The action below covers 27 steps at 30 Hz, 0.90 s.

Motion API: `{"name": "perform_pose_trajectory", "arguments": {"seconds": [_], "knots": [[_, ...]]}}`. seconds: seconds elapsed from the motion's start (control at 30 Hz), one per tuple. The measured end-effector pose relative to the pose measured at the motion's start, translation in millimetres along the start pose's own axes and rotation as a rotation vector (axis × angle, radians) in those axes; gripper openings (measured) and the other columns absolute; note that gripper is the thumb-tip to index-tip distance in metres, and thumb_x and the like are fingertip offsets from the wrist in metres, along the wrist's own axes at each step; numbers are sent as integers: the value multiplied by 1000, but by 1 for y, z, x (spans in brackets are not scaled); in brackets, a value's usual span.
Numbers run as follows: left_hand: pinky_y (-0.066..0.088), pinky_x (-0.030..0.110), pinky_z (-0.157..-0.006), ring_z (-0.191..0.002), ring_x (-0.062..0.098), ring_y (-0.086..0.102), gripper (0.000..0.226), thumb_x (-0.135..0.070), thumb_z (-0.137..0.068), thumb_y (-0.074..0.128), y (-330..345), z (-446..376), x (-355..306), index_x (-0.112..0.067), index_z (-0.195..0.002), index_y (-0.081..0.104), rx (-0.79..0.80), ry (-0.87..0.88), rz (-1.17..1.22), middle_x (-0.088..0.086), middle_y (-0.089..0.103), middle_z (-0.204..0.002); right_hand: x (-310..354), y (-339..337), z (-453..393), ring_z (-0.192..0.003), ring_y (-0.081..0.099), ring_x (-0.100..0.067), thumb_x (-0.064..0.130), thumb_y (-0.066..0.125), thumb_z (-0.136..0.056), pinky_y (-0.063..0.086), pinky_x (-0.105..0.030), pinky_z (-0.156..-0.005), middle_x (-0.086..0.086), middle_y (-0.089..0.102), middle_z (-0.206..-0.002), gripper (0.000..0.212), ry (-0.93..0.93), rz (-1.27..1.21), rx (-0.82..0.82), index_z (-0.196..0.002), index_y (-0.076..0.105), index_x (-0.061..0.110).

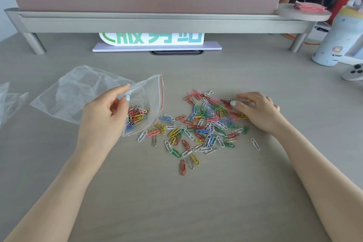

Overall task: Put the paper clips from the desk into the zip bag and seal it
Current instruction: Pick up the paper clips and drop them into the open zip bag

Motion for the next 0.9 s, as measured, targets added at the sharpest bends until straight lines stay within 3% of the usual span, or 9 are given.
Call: {"name": "perform_pose_trajectory", "arguments": {"seconds": [0.3,0.43,0.5,0.57,0.67,0.8,0.9], "knots": [[29,9,-43,-44,6,38,33,-12,-91,48,3,0,2,-28,-116,63,12,-19,-2,-15,46,-48,28,21,15,-125,26,-16,81,50,-60,12,-32,-102,13,38,-129,77,-189,128,136,-127,44,45],[29,9,-43,-44,6,39,33,-13,-91,49,4,1,2,-28,-117,62,14,-20,-9,-17,47,-47,33,24,16,-114,40,-12,58,61,-73,18,-30,-98,11,45,-118,51,-255,29,114,-121,53,41],[30,9,-44,-45,6,39,32,-14,-91,49,3,1,2,-30,-116,62,15,-17,-12,-16,49,-51,34,24,16,-91,48,-6,44,65,-77,30,-30,-96,13,49,-100,35,-274,-88,112,-111,61,37],[31,9,-45,-46,6,41,33,-16,-91,50,4,1,2,-32,-116,62,19,-13,-14,-11,54,-59,35,23,16,-77,48,-1,31,66,-80,38,-19,-82,12,49,-91,24,-285,-171,119,-103,66,33],[31,10,-46,-48,8,39,31,-18,-91,51,5,1,1,-33,-115,62,18,-1,-20,-3,50,-59,36,20,16,-72,50,-1,17,65,-82,35,-4,-66,2,54,-94,22,-295,-203,120,-101,69,28],[31,11,-47,-48,9,38,30,-18,-91,51,5,1,1,-32,-115,63,19,-3,-21,-1,47,-56,37,18,17,-72,52,0,12,64,-83,36,-4,-64,-1,58,-96,20,-288,-212,108,-98,70,23],[30,10,-46,-46,7,39,30,-17,-91,51,5,1,2,-32,-113,63,22,-7,-20,-10,48,-53,38,16,18,-72,52,-1,10,63,-83,38,-9,-67,-1,61,-97,20,-299,-197,101,-97,71,21]]}}
Point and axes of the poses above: each hand's wrist, its own z-axis away from the middle knuckle, its own y-axis out of the palm, x = y × z, the point moved 5 cm from there along -z, towards the middle knuckle
